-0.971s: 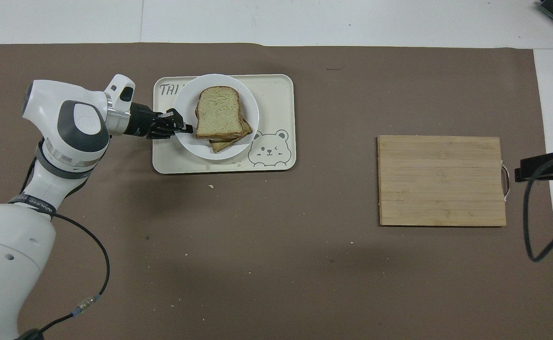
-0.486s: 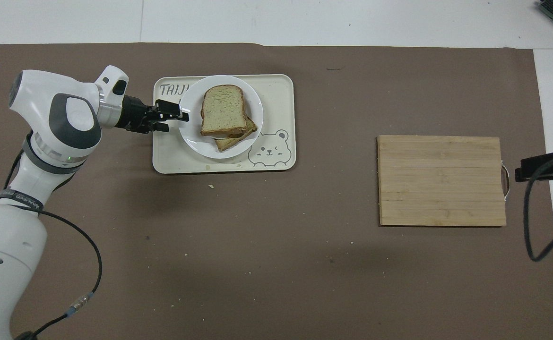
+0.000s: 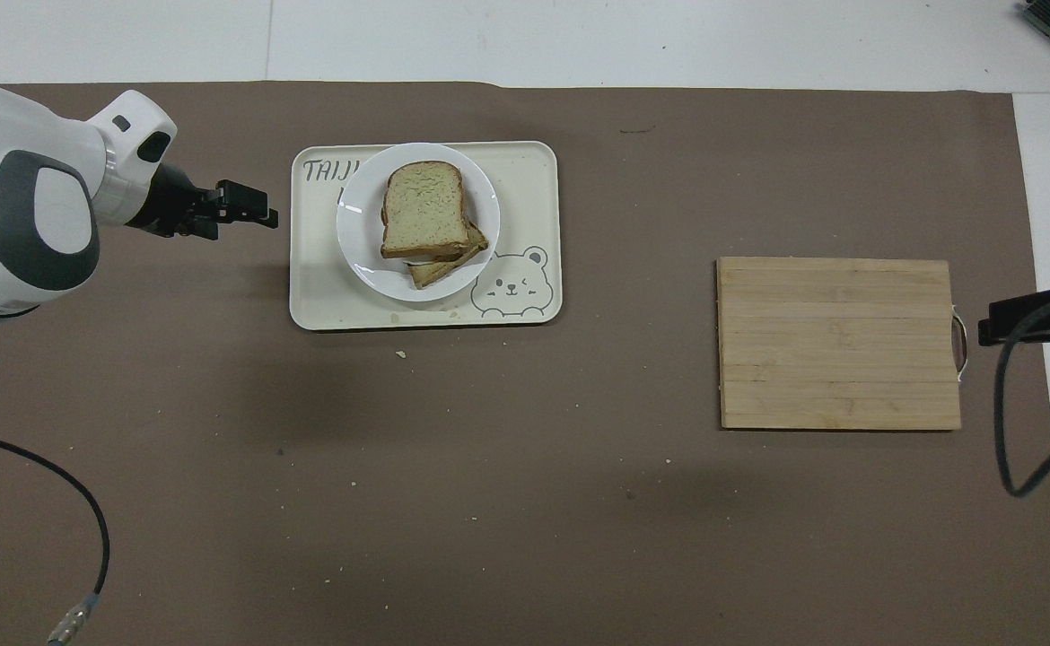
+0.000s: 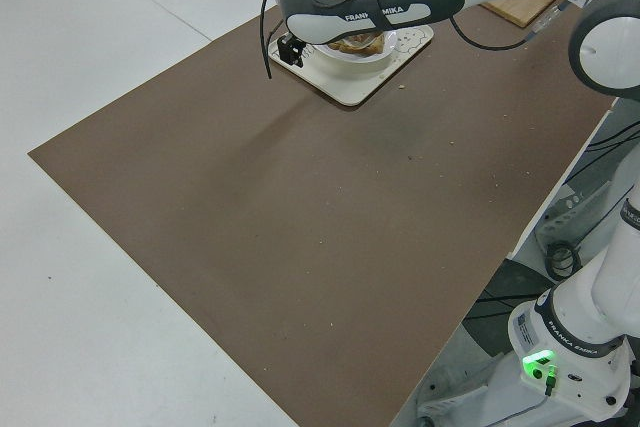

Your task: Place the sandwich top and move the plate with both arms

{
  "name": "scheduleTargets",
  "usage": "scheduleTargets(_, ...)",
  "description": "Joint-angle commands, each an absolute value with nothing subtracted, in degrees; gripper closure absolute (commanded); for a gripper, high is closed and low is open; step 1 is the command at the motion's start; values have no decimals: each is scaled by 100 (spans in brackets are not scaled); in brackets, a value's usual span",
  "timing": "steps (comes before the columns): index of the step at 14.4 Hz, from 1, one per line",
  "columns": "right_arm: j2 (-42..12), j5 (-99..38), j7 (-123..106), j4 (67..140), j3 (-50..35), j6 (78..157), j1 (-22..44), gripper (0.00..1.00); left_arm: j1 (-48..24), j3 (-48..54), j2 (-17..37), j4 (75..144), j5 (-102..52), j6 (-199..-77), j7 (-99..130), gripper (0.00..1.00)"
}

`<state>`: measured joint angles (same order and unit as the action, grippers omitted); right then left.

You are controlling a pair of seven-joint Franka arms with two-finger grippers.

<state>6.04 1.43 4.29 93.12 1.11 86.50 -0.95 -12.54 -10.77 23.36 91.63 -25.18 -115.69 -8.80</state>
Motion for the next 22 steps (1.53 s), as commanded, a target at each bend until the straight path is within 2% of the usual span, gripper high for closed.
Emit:
scheduleTargets(1,721,193,264,9448,114,8684,-114,0,-1275,-1108,1935,9176,-1604,-11304,-747,0)
scheduleTargets(5,721,193,264,9448,114,8684,-114,0,-1266,-1116,1022,9167,-739,-10496,-756,0)
scheduleTargets(11,721,193,264,9448,114,8692,-114,0,-1301,-1134,388,8727,-246,-9194,-747,0)
scheduleTargets(22,721,193,255,9448,114,8692,-114,0,-1336,-1090,255,8728,-281,-9071,-712,0)
